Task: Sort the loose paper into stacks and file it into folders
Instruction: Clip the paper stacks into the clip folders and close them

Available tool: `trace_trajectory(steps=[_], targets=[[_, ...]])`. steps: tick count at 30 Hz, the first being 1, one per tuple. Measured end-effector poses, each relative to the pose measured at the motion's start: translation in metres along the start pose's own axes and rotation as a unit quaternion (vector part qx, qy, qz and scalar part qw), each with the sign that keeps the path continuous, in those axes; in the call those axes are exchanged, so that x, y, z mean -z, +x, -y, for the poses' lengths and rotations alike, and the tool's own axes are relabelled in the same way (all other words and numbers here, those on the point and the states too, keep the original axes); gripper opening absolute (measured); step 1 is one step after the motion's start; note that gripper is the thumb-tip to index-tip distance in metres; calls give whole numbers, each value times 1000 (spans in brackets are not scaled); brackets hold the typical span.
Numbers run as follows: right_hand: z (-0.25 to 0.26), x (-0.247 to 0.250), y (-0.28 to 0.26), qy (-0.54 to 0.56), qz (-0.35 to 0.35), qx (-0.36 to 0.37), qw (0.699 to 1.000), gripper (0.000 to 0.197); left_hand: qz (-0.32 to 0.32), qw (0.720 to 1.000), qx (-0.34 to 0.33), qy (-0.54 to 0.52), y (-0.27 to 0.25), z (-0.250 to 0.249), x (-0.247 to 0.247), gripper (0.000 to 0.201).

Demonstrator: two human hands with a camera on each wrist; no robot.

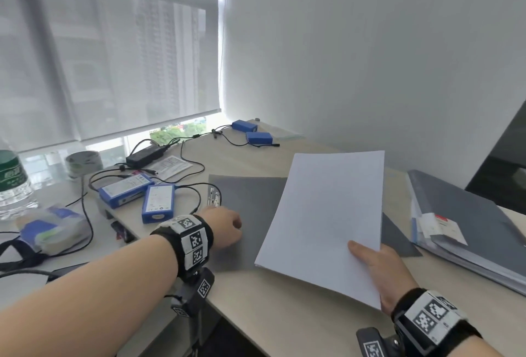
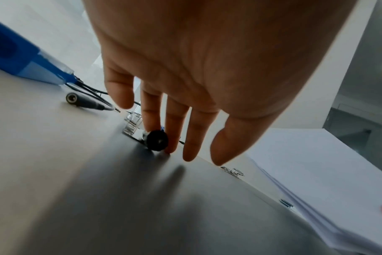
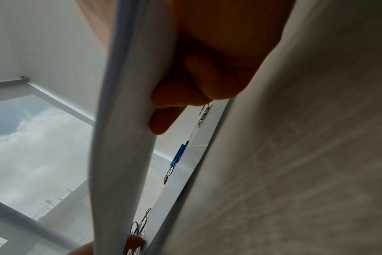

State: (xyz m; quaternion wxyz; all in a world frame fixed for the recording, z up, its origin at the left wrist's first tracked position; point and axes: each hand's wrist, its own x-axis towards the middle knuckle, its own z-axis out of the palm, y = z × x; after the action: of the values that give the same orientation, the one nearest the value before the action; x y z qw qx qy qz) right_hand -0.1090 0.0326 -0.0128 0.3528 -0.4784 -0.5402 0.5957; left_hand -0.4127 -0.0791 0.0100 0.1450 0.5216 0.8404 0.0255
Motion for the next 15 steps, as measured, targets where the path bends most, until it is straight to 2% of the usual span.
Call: trace_trajectory(steps=[8,12,15], targets=[[-1,-28,15,-16,20,-4,1000,14,-9,999,-47,6,-1,11,7,26],[-3,-35,19,-18,27,-5,999,16,-59,995,-66,-43,-4,18,10,19],[-3,-39,23,-22,34,-8,999,16,-89,994,-44,-51,-7,34,20,15]])
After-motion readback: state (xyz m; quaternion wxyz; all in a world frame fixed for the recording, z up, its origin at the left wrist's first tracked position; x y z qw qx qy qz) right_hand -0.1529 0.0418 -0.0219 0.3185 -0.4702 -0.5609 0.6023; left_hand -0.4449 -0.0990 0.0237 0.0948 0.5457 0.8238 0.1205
